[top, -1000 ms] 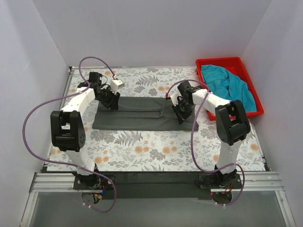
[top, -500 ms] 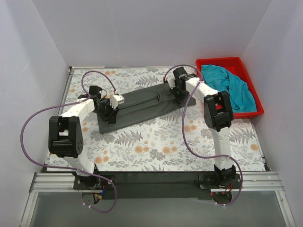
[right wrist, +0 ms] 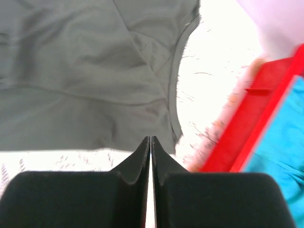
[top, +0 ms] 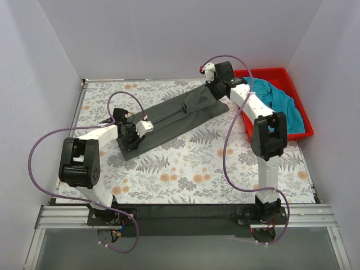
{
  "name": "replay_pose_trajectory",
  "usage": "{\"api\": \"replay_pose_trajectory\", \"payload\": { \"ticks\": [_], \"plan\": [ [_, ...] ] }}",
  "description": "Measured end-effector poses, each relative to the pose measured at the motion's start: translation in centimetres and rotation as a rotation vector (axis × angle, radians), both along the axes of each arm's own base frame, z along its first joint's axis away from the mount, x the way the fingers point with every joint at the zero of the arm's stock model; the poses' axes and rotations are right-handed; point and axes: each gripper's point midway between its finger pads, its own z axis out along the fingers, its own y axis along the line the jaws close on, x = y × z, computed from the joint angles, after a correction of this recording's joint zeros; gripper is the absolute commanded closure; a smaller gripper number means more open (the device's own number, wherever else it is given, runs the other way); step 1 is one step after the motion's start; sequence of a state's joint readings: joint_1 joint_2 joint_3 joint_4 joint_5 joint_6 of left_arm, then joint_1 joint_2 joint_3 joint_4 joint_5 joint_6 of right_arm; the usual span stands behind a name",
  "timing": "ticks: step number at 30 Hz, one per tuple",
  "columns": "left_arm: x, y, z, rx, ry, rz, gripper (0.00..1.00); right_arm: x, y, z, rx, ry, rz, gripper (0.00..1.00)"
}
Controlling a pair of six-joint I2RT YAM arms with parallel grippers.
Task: Fold and stack the t-shirts
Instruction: Fold the tshirt
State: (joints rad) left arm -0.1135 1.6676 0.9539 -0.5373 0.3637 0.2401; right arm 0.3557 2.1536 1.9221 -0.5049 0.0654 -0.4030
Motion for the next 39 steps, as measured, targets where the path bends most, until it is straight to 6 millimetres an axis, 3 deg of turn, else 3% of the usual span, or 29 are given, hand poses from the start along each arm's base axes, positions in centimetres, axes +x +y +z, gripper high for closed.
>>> {"api": "replay_pose_trajectory", "payload": {
  "ticks": [4, 8, 11, 17, 19, 21, 24, 27, 30, 34, 36, 39],
  "plan": [
    [-0.1, -0.1, -0.1, 0.045, -0.038, -0.023, 0.76, -1.9, -0.2, 4.8, 0.058, -0.058, 0.018, 0.92],
    [-2.3, -1.0, 0.0, 0.106, -0.069, -0.091, 0.77, -4.3, -0.5, 6.4, 0.097, -0.041, 0.039, 0.93],
    [-6.5, -3.6, -0.1, 0.121, -0.018, -0.186, 0.77, -6.4, -1.1, 4.9, 0.106, 0.029, 0.042, 0.93],
    [-17.8, -12.7, 0.6, 0.055, 0.216, -0.430, 0.76, -10.8, -3.5, -0.1, 0.097, 0.218, 0.015, 0.94],
    [-20.1, -15.6, 1.9, 0.012, 0.276, -0.481, 0.76, -11.7, -3.9, -1.0, 0.102, 0.264, 0.006, 0.94],
    [-20.6, -18.5, 3.8, -0.056, 0.304, -0.485, 0.75, -12.2, -4.1, -1.4, 0.118, 0.290, -0.001, 0.94],
    [-18.7, -21.7, 7.2, -0.170, 0.279, -0.442, 0.75, -12.5, -3.4, -1.4, 0.165, 0.311, 0.005, 0.94],
    [-15.3, -22.7, 10.4, -0.289, 0.234, -0.360, 0.75, -13.2, -2.0, -1.2, 0.238, 0.346, 0.022, 0.96],
    [-10.0, -21.1, 12.4, -0.377, 0.186, -0.203, 0.75, -13.7, -0.3, -1.1, 0.314, 0.392, 0.030, 0.99],
    [-2.7, -17.8, 13.5, -0.443, 0.137, 0.015, 0.75, -13.5, 2.2, -2.1, 0.379, 0.450, 0.023, 0.99],
    [-0.3, -17.1, 13.6, -0.469, 0.136, 0.086, 0.75, -13.0, 3.3, -3.0, 0.382, 0.469, 0.017, 0.99],
    [2.2, -15.1, 12.0, -0.488, 0.177, 0.202, 0.75, -12.0, 5.0, -4.7, 0.370, 0.485, 0.009, 0.99]
  ]
}}
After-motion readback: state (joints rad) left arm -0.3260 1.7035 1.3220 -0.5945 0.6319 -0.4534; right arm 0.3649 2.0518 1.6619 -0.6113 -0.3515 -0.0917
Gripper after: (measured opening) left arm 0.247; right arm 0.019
